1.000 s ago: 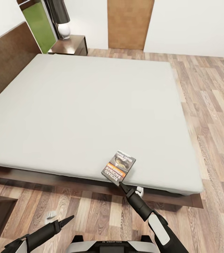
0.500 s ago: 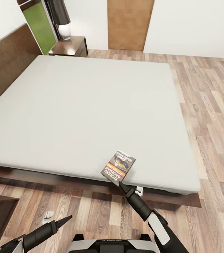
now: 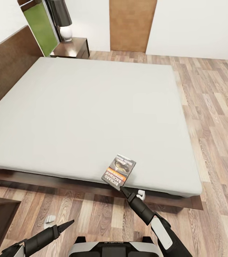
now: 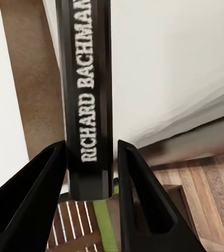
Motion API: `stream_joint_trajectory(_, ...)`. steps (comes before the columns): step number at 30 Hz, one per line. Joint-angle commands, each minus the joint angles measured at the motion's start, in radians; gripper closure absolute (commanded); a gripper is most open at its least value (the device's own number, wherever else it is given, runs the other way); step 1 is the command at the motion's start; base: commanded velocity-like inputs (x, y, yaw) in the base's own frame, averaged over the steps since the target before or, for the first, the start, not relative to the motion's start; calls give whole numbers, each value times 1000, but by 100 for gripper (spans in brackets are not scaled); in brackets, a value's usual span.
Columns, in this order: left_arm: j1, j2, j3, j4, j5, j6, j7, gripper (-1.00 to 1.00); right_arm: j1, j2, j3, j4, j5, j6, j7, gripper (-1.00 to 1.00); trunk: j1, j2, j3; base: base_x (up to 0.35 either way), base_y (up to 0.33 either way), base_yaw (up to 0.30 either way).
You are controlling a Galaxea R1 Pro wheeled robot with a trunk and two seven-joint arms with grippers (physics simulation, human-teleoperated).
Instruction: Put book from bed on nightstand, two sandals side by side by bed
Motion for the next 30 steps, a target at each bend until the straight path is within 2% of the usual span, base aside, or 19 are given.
stream_joint_trajectory(1, 0, 0, 1, 4, 3, 8, -4, -100, 0, 0, 0, 0, -9, 9, 0, 100, -4, 7, 3, 0, 0, 0)
stream_joint_trajectory(6, 0, 0, 2, 19, 3, -23, -3, -100, 0, -2, -2, 0, -4, 46, 1, 100, -23, 42, 18, 0, 0, 0)
stream_joint_trajectory(12, 0, -1, 0, 24, 3, -28, -3, -100, 0, -3, -2, -25, -3, 233, 4, 100, -46, 84, 37, 0, 0, 0)
stream_joint_trajectory(18, 0, -4, -1, 25, 2, -29, -3, -100, 0, -3, 0, -103, -3, 279, 9, 100, -69, 126, 56, 0, 0, 0)
stream_joint_trajectory(23, 0, -4, -1, 25, 1, -29, -2, -100, 0, -3, 2, -177, -4, 379, 10, 100, -88, 161, 72, 0, 0, 0)
stream_joint_trajectory(30, 0, -4, -1, 26, 1, -29, -2, -100, 0, -2, 17, -225, -3, 408, 8, 100, -115, 210, 94, 0, 0, 0)
